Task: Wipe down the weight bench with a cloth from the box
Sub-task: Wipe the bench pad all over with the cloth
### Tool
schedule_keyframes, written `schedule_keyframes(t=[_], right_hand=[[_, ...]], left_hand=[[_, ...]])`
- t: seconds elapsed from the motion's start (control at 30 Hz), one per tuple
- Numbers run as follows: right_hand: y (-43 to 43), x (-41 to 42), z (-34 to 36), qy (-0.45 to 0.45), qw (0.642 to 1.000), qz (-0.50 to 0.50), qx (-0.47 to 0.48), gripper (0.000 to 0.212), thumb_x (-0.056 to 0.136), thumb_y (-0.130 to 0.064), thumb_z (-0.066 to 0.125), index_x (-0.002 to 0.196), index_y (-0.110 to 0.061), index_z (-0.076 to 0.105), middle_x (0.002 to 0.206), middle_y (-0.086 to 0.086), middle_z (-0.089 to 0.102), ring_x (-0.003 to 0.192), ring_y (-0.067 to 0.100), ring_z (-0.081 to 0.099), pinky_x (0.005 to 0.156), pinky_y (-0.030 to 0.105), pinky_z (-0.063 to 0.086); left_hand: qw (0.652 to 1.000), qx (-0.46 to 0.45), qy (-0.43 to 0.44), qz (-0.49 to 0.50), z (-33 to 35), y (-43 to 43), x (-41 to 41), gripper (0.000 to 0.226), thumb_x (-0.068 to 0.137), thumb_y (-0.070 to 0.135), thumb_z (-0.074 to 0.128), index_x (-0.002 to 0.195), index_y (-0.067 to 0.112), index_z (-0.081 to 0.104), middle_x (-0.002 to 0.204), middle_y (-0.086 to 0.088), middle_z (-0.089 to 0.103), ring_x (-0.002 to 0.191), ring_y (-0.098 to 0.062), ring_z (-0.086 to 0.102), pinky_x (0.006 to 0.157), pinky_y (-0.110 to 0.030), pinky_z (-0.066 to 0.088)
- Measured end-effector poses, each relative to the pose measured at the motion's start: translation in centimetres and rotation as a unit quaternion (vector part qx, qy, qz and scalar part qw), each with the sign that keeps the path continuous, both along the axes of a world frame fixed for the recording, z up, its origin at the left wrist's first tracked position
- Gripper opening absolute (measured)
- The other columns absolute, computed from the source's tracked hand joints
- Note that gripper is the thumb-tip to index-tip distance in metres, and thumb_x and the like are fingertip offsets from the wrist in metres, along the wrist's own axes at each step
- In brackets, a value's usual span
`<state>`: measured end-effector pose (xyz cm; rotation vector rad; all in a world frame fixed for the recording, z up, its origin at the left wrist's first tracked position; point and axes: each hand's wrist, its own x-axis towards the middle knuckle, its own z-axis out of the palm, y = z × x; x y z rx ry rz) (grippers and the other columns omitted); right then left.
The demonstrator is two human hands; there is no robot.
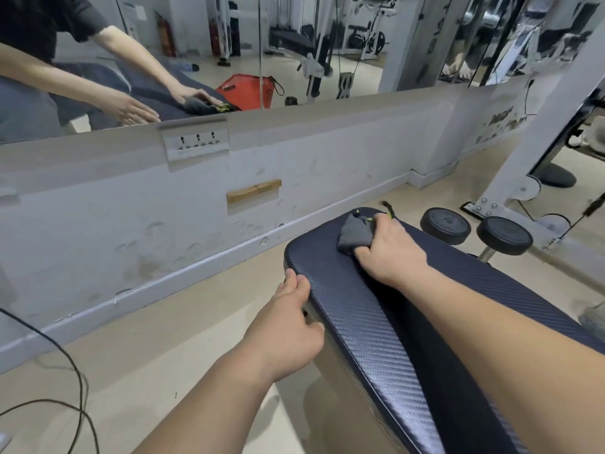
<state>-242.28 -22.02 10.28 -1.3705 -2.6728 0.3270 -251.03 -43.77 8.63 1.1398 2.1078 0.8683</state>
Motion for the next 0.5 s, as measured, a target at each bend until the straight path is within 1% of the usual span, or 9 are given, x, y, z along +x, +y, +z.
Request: schedule_keyframes(t=[0.03,0.07,0.13,0.17,0.23,0.3,0.37,0.47,0.5], right_hand=[[-0.1,-0.5,-0.1,-0.011,1.0,-0.006,0.013,0.056,0.089,-0.041,0.051,0.137,-0.014,0.042,0.144,0.013,0.048,0.138,0.034,0.041,0.111,0.046,0.038],[-0.6,-0.8,-0.1,-0.021,0.999,0.013,0.027,0.055,0.088,-0.045,0.049,0.133,-0.014,0.044,0.143,0.013,0.049,0.138,0.035,0.04,0.11,0.048,0.038],[-2.4,-0.4,0.2,-0.036,0.995,0.084,0.029,0.066,0.081,-0.059,0.042,0.13,-0.015,0.044,0.146,0.014,0.045,0.142,0.036,0.035,0.112,0.051,0.037],[-3.4,0.3,0.2,-0.049,0.992,0.117,0.018,0.076,0.079,-0.067,0.038,0.134,-0.015,0.043,0.153,0.015,0.039,0.148,0.036,0.029,0.116,0.052,0.033],[-5.8,2.0,0.5,-0.065,0.985,0.16,-0.003,0.095,0.078,-0.08,0.029,0.147,-0.016,0.036,0.169,0.018,0.018,0.158,0.035,0.01,0.124,0.053,0.02],[-7.4,3.2,0.7,-0.084,0.981,0.177,-0.007,0.102,0.08,-0.088,0.014,0.153,-0.018,0.03,0.172,0.017,0.006,0.16,0.033,0.0,0.128,0.052,0.013],[-7.0,2.9,0.7,-0.107,0.978,0.182,0.003,0.1,0.082,-0.085,0.007,0.155,-0.019,0.027,0.173,0.016,0.005,0.16,0.032,-0.001,0.128,0.05,0.011],[-3.9,0.1,0.5,-0.112,0.981,0.158,0.002,0.08,0.096,-0.071,0.022,0.157,-0.019,0.025,0.173,0.014,0.006,0.16,0.031,0.0,0.128,0.05,0.011],[-3.0,-1.0,0.4,-0.112,0.984,0.137,0.006,0.077,0.099,-0.069,0.025,0.157,-0.019,0.025,0.173,0.014,0.007,0.16,0.031,0.001,0.128,0.051,0.011]], left_hand=[[1.0,0.001,0.003,-0.001,0.0,0.0,0.0,0.082,0.095,0.021,0.057,0.164,0.026,0.013,0.171,0.01,-0.007,0.156,-0.001,0.003,0.121,-0.017,0.011],[1.0,0.002,0.004,-0.001,0.1,0.0,-0.1,0.082,0.095,0.021,0.057,0.164,0.026,0.013,0.171,0.009,-0.007,0.156,-0.001,0.003,0.121,-0.016,0.011],[1.0,0.002,0.004,0.001,0.1,0.2,-0.2,0.081,0.095,0.021,0.057,0.164,0.025,0.015,0.172,0.009,-0.006,0.156,-0.002,0.004,0.121,-0.017,0.011],[1.0,0.0,0.008,0.001,0.1,0.3,-0.2,0.081,0.094,0.021,0.058,0.164,0.025,0.016,0.172,0.008,-0.005,0.156,-0.002,0.005,0.121,-0.017,0.012],[1.0,-0.002,0.018,0.004,0.1,0.4,-0.1,0.081,0.092,0.022,0.058,0.163,0.023,0.018,0.172,0.005,-0.003,0.157,-0.005,0.008,0.119,-0.016,0.014],[1.0,-0.004,0.023,0.004,0.1,0.4,-0.1,0.081,0.091,0.022,0.058,0.163,0.023,0.02,0.172,0.004,-0.002,0.157,-0.006,0.01,0.115,-0.015,0.016],[1.0,-0.007,0.024,0.003,0.2,0.4,-0.1,0.081,0.092,0.023,0.059,0.163,0.024,0.019,0.172,0.006,-0.003,0.157,-0.004,0.009,0.114,-0.014,0.016],[1.0,-0.006,0.024,-0.001,0.3,0.3,-0.1,0.082,0.094,0.022,0.059,0.163,0.025,0.017,0.172,0.006,-0.004,0.156,-0.002,0.006,0.114,-0.012,0.011],[1.0,-0.006,0.025,-0.003,0.3,0.3,0.0,0.081,0.094,0.022,0.059,0.163,0.025,0.017,0.172,0.005,-0.004,0.156,-0.002,0.006,0.114,-0.012,0.011]])
